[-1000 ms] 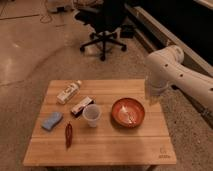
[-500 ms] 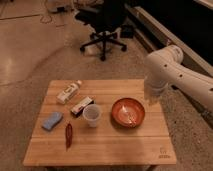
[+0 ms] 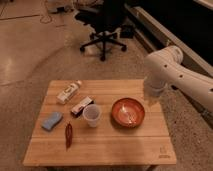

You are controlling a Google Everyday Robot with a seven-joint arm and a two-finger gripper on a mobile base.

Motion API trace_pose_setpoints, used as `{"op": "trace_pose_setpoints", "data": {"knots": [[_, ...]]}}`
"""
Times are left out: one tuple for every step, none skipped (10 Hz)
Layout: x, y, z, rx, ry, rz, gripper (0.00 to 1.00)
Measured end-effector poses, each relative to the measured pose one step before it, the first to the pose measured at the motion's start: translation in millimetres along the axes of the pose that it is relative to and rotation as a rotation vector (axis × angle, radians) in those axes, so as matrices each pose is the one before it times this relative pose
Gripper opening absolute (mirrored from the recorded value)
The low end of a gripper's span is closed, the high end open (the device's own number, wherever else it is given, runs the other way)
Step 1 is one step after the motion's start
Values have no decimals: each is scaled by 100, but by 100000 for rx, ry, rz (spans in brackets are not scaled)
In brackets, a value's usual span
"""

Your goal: Place the ceramic cup in the ceramic bowl

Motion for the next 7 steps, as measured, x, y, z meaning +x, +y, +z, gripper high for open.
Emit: {"op": "trace_pose_setpoints", "data": {"knots": [[882, 839, 89, -608, 48, -32, 40], [17, 250, 31, -359, 129, -192, 40], [-491, -282, -52, 558, -530, -702, 40], [-752, -515, -102, 822, -1032, -208, 40], [-853, -105, 103, 0, 207, 91, 40], [-467, 471, 4, 158, 219, 23, 40], [247, 1294, -123, -403, 270, -174, 40]]}}
